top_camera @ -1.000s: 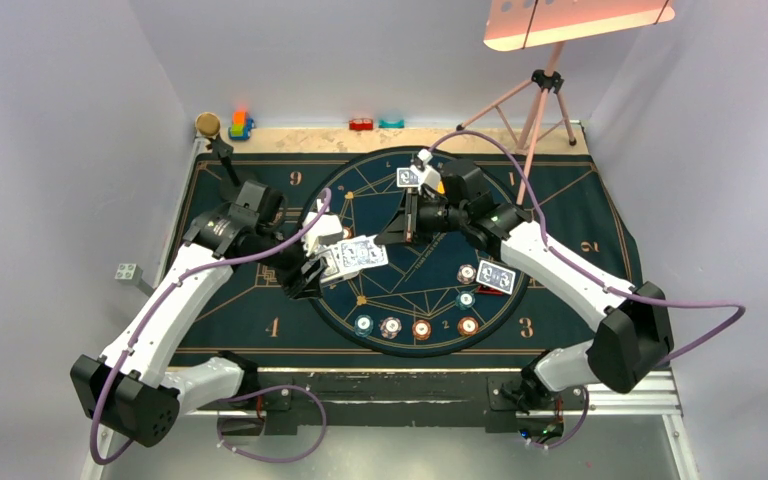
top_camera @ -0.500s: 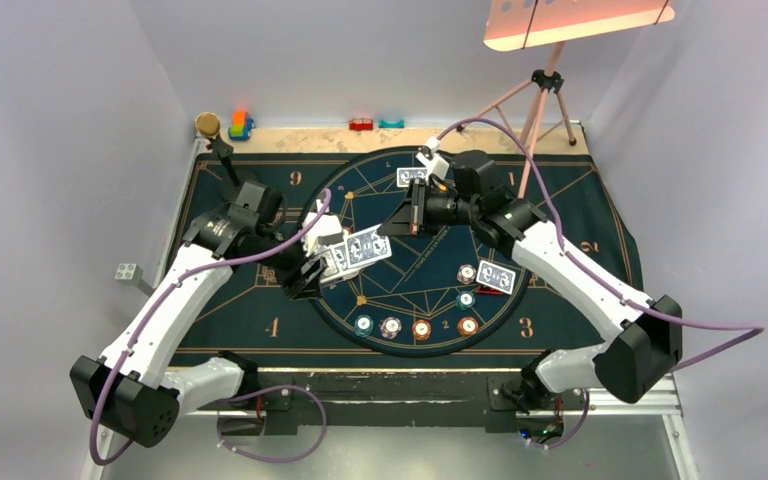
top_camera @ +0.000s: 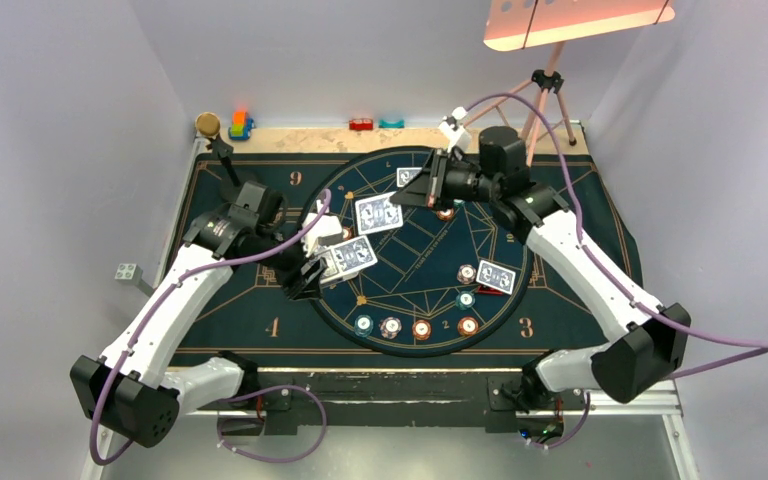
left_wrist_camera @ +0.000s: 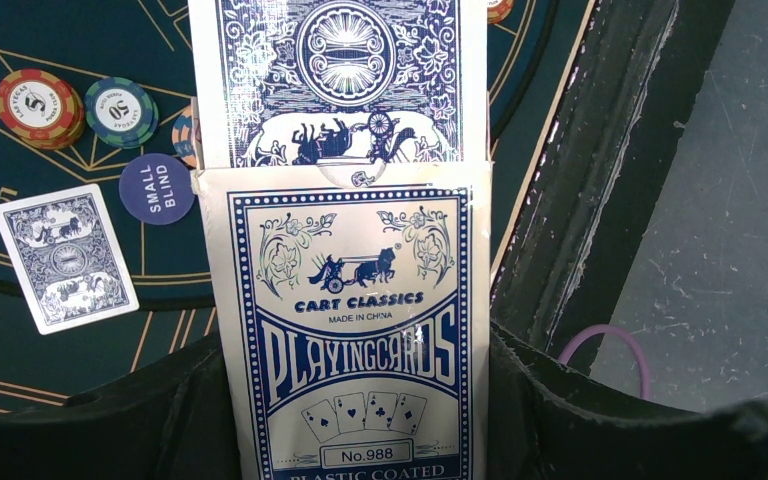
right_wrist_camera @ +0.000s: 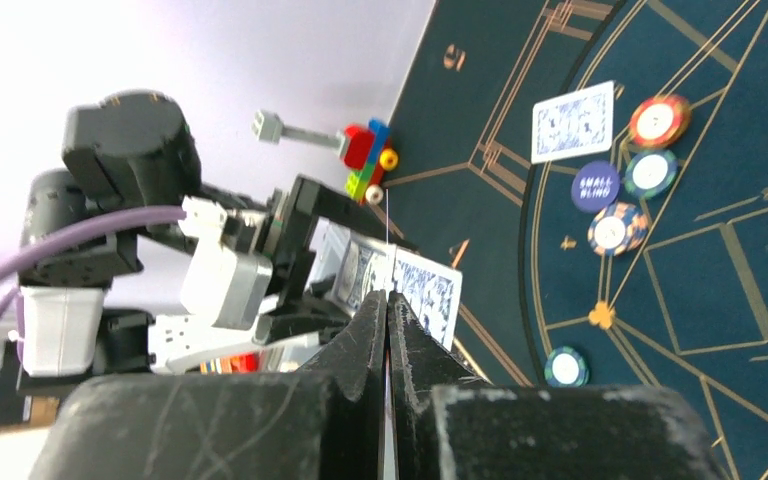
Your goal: Distribute texas hold em gaming equipment
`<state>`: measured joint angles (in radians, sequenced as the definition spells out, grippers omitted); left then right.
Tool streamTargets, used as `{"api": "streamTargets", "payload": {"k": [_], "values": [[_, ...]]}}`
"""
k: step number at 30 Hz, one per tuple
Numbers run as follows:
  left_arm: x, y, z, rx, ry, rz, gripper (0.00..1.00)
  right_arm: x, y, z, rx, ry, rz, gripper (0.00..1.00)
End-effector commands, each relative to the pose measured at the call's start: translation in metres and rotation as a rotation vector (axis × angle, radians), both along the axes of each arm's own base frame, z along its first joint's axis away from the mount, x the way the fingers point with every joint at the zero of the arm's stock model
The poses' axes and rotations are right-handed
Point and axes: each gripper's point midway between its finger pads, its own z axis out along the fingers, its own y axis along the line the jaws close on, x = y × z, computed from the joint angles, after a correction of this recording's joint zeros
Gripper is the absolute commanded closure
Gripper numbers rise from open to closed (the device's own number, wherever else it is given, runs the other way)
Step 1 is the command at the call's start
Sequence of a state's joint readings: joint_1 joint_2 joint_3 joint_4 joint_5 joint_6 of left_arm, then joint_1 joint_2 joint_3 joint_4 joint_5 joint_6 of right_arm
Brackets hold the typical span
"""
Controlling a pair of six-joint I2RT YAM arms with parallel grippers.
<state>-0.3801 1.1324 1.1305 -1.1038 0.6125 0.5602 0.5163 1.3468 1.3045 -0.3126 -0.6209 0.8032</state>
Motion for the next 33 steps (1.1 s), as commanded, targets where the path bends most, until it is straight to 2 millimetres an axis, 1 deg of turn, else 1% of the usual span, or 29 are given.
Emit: {"api": "streamTargets", "payload": {"k": [1,5,6,9,12,13,14,19,20,21,24,26,27,29,31,33], "values": [[0.000,-0.003,0.008,-0.034,-0.036,-0.007,0.89,0.026,-0.010,0.029,0.055,-0.086,-0.029,1.00],[-0.004,-0.002,0.007,-0.036,-0.031,-0.009,0.89,0.058,-0.006,0.010,0.035,-0.071,-0.048,1.00],[-0.005,-0.001,0.006,-0.036,-0.027,-0.009,0.90,0.067,-0.003,0.001,0.024,-0.062,-0.049,1.00],[-0.008,-0.001,0.007,-0.041,-0.022,-0.012,0.90,0.091,0.010,-0.030,-0.001,-0.018,-0.038,1.00],[-0.011,-0.001,0.010,-0.049,-0.025,-0.011,0.89,0.105,0.034,-0.058,-0.009,0.023,0.005,1.00],[-0.011,-0.002,0.011,-0.051,-0.027,-0.011,0.89,0.107,0.045,-0.069,-0.015,0.039,0.025,1.00],[-0.011,-0.002,0.012,-0.053,-0.028,-0.011,0.89,0.107,0.059,-0.084,-0.025,0.066,0.050,1.00],[-0.013,-0.001,0.013,-0.055,-0.027,-0.012,0.89,0.107,0.114,-0.114,-0.014,0.101,0.122,1.00],[-0.013,-0.001,0.013,-0.056,-0.027,-0.011,0.90,0.109,0.125,-0.114,-0.002,0.095,0.132,1.00],[-0.014,-0.001,0.012,-0.055,-0.026,-0.011,0.90,0.109,0.134,-0.123,-0.003,0.109,0.140,1.00],[-0.014,-0.001,0.012,-0.053,-0.027,-0.012,0.90,0.110,0.159,-0.141,-0.010,0.126,0.156,1.00],[-0.014,0.000,0.012,-0.052,-0.031,-0.012,0.90,0.113,0.173,-0.152,-0.015,0.127,0.164,1.00],[-0.014,0.000,0.012,-0.051,-0.033,-0.013,0.90,0.115,0.180,-0.161,-0.017,0.138,0.165,1.00],[-0.014,0.000,0.011,-0.051,-0.031,-0.011,0.90,0.118,0.188,-0.175,-0.023,0.148,0.164,1.00],[-0.015,0.000,0.011,-0.051,-0.031,-0.013,0.90,0.122,0.191,-0.189,-0.036,0.164,0.148,1.00],[-0.015,0.001,0.011,-0.049,-0.035,-0.011,0.90,0.127,0.193,-0.196,-0.030,0.156,0.132,1.00]]}}
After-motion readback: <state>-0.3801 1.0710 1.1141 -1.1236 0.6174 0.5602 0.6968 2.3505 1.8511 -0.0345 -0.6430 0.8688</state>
